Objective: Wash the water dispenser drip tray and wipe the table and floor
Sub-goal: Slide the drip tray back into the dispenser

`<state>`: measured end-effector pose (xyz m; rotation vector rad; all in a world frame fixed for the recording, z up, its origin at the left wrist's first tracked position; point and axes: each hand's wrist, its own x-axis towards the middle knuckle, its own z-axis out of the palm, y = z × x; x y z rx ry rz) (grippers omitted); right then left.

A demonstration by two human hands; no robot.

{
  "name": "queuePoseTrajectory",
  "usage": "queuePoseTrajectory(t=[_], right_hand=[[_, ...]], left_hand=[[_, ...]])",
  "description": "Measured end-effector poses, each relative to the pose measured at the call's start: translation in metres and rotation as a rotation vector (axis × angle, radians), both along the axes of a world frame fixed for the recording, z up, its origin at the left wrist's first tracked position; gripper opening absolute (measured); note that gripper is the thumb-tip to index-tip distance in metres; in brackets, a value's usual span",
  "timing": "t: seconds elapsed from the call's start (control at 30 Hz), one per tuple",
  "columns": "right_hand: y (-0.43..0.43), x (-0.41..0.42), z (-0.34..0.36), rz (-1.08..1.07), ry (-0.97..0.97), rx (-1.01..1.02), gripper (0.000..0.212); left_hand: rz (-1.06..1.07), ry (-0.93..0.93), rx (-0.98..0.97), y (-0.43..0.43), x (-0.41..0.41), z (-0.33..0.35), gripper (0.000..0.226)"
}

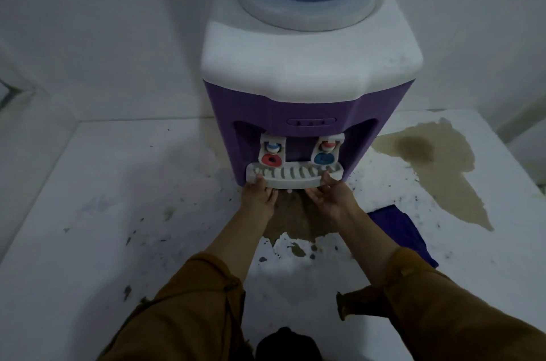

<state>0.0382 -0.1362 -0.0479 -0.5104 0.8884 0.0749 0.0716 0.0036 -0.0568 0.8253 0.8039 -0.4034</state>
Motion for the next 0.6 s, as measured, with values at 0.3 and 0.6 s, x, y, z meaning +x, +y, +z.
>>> queuePoseTrajectory(t=[0.3, 0.6], right_hand=[[0.001, 0.006, -0.028, 0.024, 0.013, -0.092, 0.011], [-0.002, 0.011, -0.037, 0.041, 0.040, -0.089, 0.023]], left_hand=[[-0.070, 0.062, 0.069, -0.002, 0.010, -0.027, 0.043], [-0.105, 0.145, 0.114, -0.006, 0.019, -0.029, 0.037]])
